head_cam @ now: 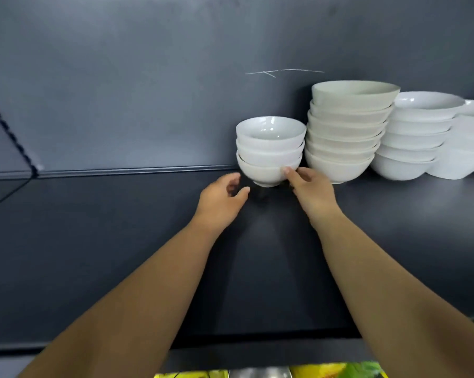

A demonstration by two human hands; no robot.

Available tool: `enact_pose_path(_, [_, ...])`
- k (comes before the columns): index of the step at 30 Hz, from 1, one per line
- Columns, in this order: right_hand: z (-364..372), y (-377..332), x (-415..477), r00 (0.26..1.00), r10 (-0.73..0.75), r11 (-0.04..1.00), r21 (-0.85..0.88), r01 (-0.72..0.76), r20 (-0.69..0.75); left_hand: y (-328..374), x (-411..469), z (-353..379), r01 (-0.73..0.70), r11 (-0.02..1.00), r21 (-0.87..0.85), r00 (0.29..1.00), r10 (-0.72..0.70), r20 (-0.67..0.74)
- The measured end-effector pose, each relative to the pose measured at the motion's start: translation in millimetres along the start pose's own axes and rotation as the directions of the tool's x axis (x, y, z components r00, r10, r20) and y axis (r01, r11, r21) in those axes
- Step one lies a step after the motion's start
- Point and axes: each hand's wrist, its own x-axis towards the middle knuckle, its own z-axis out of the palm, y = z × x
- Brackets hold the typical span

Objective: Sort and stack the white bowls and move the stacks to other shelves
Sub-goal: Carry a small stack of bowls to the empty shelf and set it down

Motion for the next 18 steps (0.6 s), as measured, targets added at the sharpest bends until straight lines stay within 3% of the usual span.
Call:
enact_pose_path(3, [0.0, -9.8, -35.1, 0.993, -0.118, 0.976, -0.184, 0.120, 0.021, -3.4, -44.9, -37.8, 0.030, 0.999, 0.010, 0.999, -0.030, 0.014])
enact_pose_path(6, [16.6, -32.1, -76.0, 0.953, -0.235, 0.917, -0.282, 0.283, 0.193, -5.4, -89.4, -96.5, 0.043, 0.998, 0.037, 0.997, -0.045, 0.065])
enact_pose_path(8, [36.0, -49.2, -100.7, 0.898, -0.300, 0.856, -0.324, 0.402, 0.321, -6.1, -112.5, -141.1, 0.085, 0.996, 0.013, 0.996, -0.086, 0.012])
enact_pose_path(10, [64.2, -71.5, -128.7, 0.812, -0.379, 0.771, -0.334, 0.543, 0.444, -9.3, -138.0, -192.9, 0.100, 0.994, 0.041, 0.989, -0.095, -0.112])
enact_pose_path(13, [116.0, -106.8, -176.6, 0.667, -0.468, 0.661, -0.271, 0.700, 0.580, -20.1, -186.4, -266.2, 0.121, 0.959, 0.254, 0.970, -0.060, -0.235])
enact_pose_path(18, [218.0, -154.1, -274.8, 0.423, -0.602, 0.515, -0.076, 0.854, 0.677, -47.0, -282.8, -376.3, 0.286, 0.806, 0.518, 0.907, -0.053, -0.419])
